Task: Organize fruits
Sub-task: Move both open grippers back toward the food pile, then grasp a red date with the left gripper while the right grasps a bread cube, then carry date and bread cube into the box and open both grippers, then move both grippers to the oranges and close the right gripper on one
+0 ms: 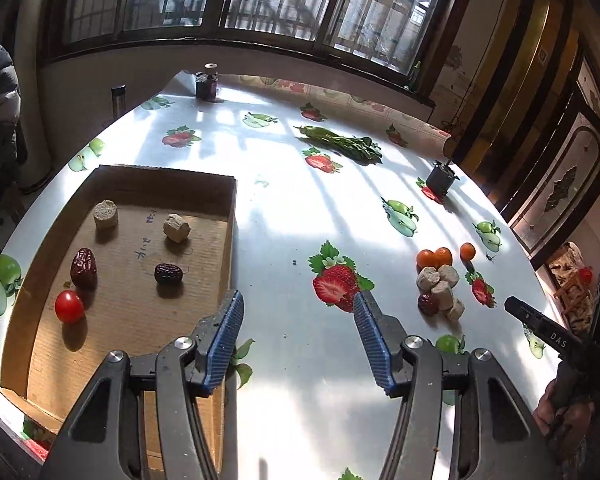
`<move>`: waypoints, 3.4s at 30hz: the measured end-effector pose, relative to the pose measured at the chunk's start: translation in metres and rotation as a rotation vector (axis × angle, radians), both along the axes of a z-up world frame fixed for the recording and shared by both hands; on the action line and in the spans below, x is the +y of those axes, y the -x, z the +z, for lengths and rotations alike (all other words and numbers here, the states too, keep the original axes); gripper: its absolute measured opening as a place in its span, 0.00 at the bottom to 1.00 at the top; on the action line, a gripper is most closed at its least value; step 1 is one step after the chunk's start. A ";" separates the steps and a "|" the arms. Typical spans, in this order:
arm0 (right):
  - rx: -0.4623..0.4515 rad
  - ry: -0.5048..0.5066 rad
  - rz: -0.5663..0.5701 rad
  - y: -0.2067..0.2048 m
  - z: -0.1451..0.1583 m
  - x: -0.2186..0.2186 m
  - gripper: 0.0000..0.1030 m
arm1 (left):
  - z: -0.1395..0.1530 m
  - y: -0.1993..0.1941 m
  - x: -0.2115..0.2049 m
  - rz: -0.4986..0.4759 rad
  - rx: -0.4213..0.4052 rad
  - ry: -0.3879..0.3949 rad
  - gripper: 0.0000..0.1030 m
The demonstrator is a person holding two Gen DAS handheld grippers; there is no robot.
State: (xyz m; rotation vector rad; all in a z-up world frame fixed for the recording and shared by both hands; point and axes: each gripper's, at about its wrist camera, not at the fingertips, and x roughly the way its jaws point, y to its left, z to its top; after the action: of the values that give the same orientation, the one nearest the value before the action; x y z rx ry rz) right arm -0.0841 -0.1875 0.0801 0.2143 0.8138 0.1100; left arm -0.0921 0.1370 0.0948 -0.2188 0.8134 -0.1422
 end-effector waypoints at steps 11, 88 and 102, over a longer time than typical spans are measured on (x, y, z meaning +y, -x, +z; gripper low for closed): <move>0.100 -0.054 0.052 -0.044 -0.022 -0.015 0.51 | -0.044 -0.022 -0.116 -0.270 0.062 -0.109 0.55; 0.028 0.033 0.661 0.014 -0.023 0.336 0.39 | -0.035 0.039 0.180 0.380 0.038 0.037 0.45; -0.033 -0.013 0.281 -0.023 0.014 0.140 0.44 | 0.007 0.024 0.078 0.138 -0.041 0.028 0.54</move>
State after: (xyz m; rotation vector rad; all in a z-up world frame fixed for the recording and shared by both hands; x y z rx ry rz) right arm -0.0612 -0.0475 0.0937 0.1094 0.8074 0.3822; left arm -0.1162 0.2151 0.1019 -0.2965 0.7533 -0.0279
